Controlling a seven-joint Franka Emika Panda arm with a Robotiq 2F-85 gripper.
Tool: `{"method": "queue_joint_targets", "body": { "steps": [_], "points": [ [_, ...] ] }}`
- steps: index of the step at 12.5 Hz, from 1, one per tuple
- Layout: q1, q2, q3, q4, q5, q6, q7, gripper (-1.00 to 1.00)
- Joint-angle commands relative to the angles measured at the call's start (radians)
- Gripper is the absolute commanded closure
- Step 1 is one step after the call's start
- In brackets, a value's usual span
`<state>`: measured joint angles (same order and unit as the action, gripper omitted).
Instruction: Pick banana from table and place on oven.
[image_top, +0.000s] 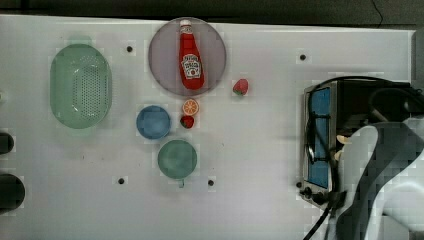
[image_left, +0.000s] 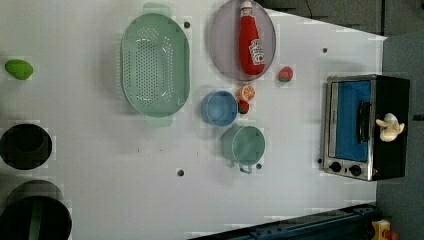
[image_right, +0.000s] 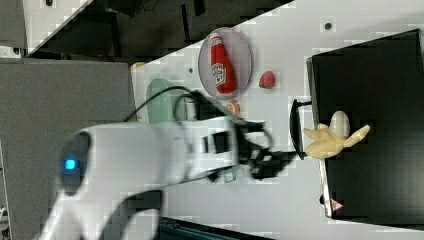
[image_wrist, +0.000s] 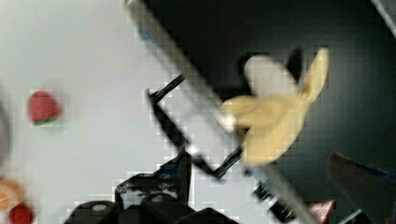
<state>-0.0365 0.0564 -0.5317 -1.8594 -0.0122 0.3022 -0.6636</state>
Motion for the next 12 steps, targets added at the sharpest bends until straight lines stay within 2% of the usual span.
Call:
{"method": "queue_joint_targets", "body": {
  "steps": [1,4,7,12],
  "points": [
    [0.061,-0.143,0.149,0.046,0.000,-0.147,0.350,-1.00],
    [0.064,-0.248,0.318,0.044,-0.036,-0.246,0.607,-1.00],
    [0.064,-0.317,0.428,0.039,-0.057,-0.333,0.762,-1.00],
    [0.064,-0.357,0.438,0.028,-0.056,-0.349,0.785,-1.00]
  ]
}}
